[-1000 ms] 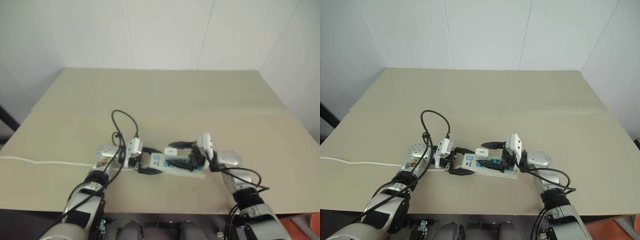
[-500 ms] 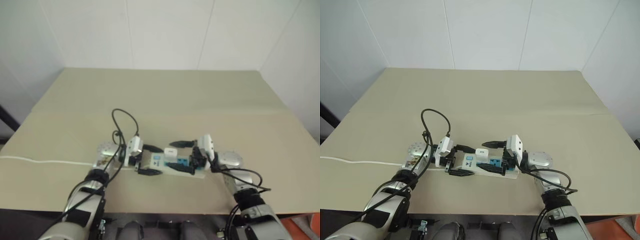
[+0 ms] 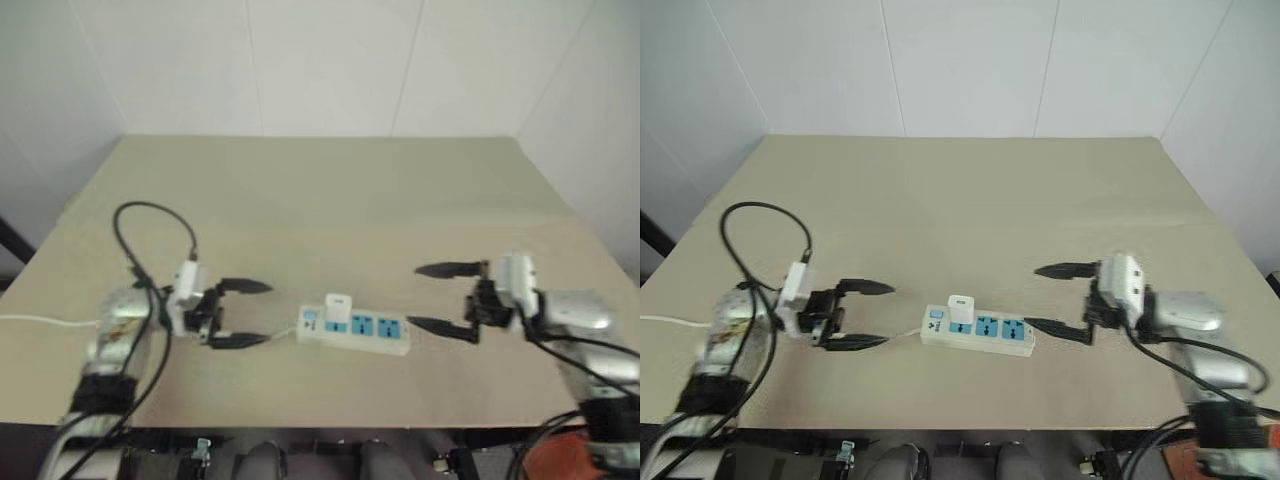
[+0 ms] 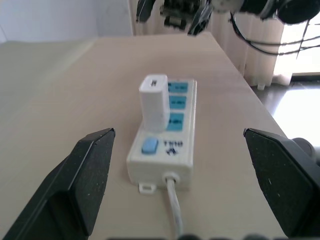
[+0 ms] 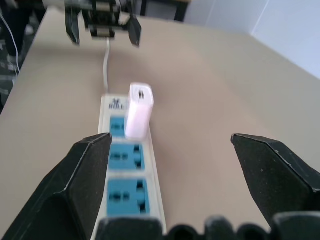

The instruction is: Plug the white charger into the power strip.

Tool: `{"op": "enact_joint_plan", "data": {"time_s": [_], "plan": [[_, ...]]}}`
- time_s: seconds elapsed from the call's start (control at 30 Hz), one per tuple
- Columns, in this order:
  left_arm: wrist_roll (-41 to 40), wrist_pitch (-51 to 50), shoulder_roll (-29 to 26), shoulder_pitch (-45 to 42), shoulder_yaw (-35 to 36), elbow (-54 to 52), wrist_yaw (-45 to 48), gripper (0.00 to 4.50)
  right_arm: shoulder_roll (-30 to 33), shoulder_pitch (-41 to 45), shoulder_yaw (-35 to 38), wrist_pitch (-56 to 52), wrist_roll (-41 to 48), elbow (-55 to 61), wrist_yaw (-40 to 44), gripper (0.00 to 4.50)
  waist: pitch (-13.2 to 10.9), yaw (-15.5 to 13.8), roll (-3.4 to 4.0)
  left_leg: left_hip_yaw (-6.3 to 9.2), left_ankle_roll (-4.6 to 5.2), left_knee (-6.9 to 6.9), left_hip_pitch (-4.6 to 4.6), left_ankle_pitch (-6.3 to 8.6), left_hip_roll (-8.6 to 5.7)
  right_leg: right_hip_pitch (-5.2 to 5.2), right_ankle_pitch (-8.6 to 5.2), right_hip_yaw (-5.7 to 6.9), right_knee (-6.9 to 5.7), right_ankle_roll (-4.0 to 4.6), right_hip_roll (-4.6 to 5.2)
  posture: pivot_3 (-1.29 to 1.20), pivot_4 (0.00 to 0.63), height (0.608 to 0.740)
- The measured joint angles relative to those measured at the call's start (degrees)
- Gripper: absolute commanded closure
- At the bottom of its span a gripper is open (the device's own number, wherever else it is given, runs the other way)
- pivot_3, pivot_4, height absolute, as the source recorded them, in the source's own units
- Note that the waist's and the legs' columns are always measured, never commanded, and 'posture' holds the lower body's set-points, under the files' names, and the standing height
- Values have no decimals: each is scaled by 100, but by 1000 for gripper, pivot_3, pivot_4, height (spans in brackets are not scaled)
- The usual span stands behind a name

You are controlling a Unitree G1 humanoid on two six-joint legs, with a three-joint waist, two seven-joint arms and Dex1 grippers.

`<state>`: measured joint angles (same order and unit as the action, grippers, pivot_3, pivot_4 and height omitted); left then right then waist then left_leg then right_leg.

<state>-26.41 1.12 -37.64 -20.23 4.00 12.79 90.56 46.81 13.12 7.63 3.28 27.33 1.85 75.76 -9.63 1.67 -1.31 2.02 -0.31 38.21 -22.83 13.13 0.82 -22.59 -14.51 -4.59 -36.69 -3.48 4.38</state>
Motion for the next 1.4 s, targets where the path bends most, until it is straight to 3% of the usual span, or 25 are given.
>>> {"op": "enact_joint_plan", "data": {"time_s": [0.1,0.27,0.9,1.4], "plan": [[-38,-18,-324,473,177,-227,-29,17,694,-525,306,124,-156,137,333,0,-2,-6,0,-4,0,-1,0,0,2,0,-1,0,0,2,1,0,150,740],[-80,-19,-520,730,298,-429,-112,17,1053,-1147,735,-7,-98,616,476,0,-2,-27,-1,-6,0,-1,7,0,5,6,-2,0,-1,3,-1,0,150,740],[-64,85,-503,414,287,18,-126,17,1065,-2043,950,-208,-236,1486,-159,0,-3,-64,-3,-9,-1,-1,6,0,4,7,-2,0,2,3,-1,0,150,740],[-66,-23,-377,438,179,-76,-335,17,1126,-2080,1150,-1586,224,2291,-706,0,-4,-80,-6,-9,-1,-1,2,0,4,6,-2,1,5,3,0,0,150,740]]}}
